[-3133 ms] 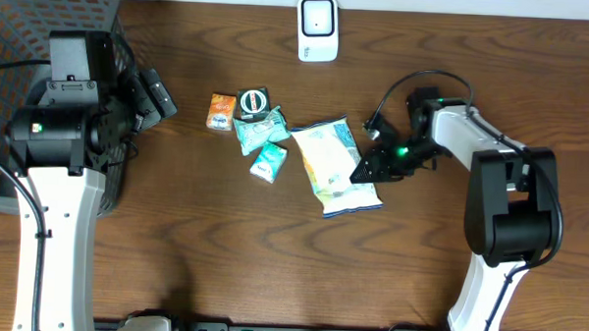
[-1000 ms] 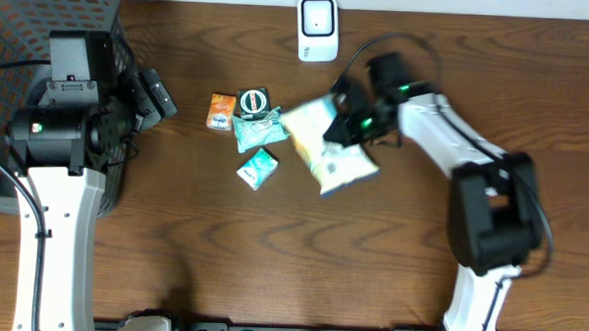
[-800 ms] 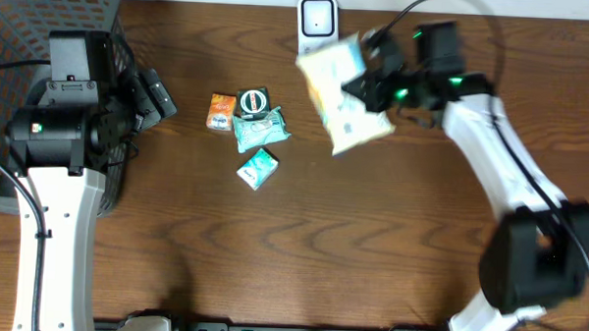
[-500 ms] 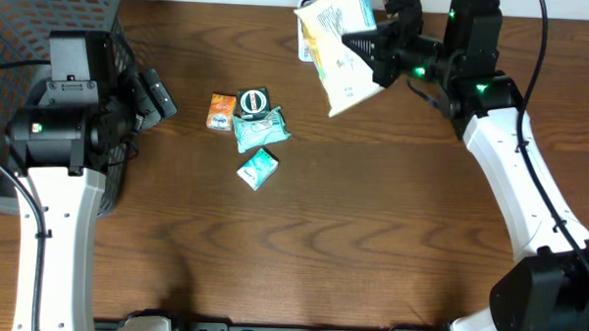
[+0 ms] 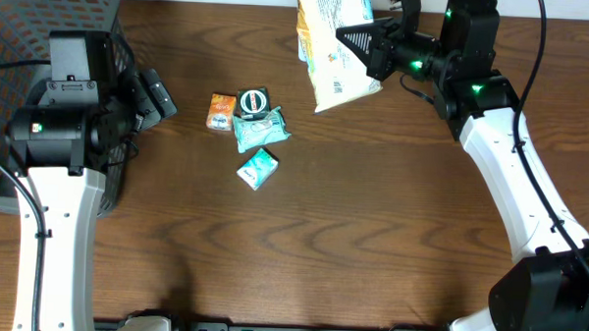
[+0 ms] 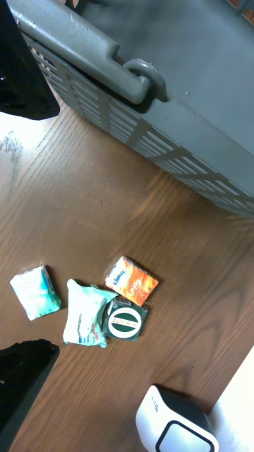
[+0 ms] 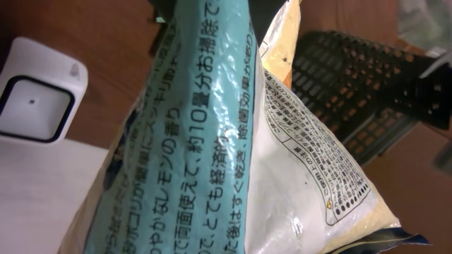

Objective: Scan the item barcode
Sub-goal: 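Lift the wipes pack up to the scanner with the right gripper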

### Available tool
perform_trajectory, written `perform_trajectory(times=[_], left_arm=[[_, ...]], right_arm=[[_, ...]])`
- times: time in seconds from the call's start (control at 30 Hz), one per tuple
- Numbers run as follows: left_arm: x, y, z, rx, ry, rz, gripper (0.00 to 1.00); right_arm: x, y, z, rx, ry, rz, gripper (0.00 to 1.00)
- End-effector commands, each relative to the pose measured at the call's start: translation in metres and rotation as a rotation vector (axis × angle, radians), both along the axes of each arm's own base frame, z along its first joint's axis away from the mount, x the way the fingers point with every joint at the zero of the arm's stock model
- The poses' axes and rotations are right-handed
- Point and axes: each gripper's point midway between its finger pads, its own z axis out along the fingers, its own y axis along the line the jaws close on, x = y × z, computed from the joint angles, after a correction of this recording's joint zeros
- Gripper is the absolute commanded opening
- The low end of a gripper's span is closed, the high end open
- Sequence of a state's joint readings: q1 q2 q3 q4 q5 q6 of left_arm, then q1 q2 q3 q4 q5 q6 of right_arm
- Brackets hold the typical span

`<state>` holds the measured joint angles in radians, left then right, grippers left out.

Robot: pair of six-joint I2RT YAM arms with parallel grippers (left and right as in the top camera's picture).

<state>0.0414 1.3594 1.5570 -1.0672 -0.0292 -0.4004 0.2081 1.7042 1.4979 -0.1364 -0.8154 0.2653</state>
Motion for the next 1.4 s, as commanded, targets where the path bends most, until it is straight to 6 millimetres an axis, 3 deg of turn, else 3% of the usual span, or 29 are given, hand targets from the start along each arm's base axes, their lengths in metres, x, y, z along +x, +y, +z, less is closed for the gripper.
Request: perform_trajectory(times=[0.0,0.2,1.37], left_arm=[[-0.002,0.002,0.002,0.0,-0.005,0.015,0.98],[-0.002,0.002,0.002,0.0,-0.005,0.015,0.98],[-0.002,0.002,0.002,0.0,-0.005,0.015,0.98]], right_arm=[[-0.001,0.001,0.004,0.029,0.045,-0.013,0.01],[0.003,-0.006,-0.009,-0.014,0.08,-0.067,0.01],[0.002,-0.006,-0.013,-0.026,0.086,-0.064,0.01]])
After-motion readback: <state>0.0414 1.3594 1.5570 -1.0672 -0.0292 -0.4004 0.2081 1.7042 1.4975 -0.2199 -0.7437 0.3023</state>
